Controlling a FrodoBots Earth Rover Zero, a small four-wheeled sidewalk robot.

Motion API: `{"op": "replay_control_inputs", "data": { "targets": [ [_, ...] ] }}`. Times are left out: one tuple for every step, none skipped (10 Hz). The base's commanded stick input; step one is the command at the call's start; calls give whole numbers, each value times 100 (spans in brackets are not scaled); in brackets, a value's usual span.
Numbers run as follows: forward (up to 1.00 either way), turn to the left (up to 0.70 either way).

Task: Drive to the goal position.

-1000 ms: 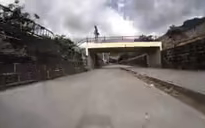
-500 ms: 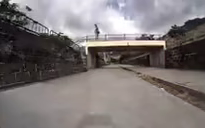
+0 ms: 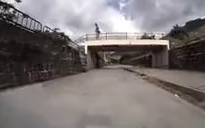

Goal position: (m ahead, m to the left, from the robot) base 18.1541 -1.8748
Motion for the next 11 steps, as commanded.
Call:
{"op": "replay_control_inputs", "data": {
  "targets": [
    [100,0],
    [100,0],
    [100,0],
    [100,0],
    [100,0],
    [100,0],
    [100,0],
    [100,0],
    [100,0],
    [100,0],
    [100,0]
  ]
}}
